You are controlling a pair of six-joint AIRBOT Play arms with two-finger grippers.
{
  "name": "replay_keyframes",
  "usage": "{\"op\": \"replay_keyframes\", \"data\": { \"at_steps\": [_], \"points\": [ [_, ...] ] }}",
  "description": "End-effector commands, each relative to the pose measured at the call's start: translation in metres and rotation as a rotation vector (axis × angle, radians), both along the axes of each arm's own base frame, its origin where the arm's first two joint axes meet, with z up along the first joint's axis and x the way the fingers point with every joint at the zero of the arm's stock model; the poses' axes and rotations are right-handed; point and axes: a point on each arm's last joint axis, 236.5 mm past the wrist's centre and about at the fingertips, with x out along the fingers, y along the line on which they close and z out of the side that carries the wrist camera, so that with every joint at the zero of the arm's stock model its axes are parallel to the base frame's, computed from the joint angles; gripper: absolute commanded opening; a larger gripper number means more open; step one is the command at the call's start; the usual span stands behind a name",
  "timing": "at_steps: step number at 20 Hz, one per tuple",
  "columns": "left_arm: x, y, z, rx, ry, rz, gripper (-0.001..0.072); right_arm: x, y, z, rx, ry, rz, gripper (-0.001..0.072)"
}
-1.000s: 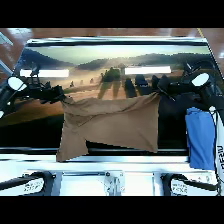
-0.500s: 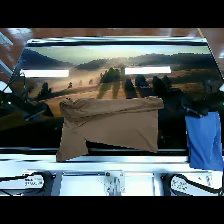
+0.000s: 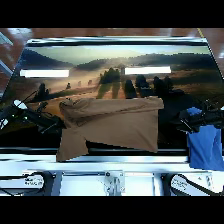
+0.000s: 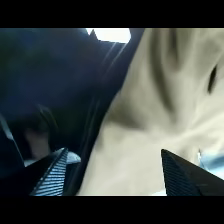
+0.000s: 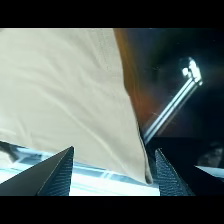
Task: Fold the shirts.
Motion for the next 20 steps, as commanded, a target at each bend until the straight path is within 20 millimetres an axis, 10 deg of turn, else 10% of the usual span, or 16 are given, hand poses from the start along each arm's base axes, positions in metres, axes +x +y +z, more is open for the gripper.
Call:
{"op": "replay_keyframes", "data": {
  "at_steps": [1,5,11,20],
  "points": [
    [0.011,-0.014,-0.011,0.027,-0.061,-0.027,0.0638,-0.001,0.003,0.0,0.025,0.008,-0.027,0.0627],
    [0.007,-0.032,-0.015,0.023,-0.054,-0.082,0.0038,-0.02,0.002,-0.005,0.011,0.078,0.01,0.0628],
    [0.011,-0.034,0.009,0.015,-0.134,-0.124,0.0038,-0.106,0.042,-0.058,0.108,0.299,0.071,0.0678],
    [0.022,-0.037,0.043,0.017,-0.243,-0.113,0.0038,-0.085,0.086,-0.098,0.015,0.232,0.02,0.0676]
  ]
}}
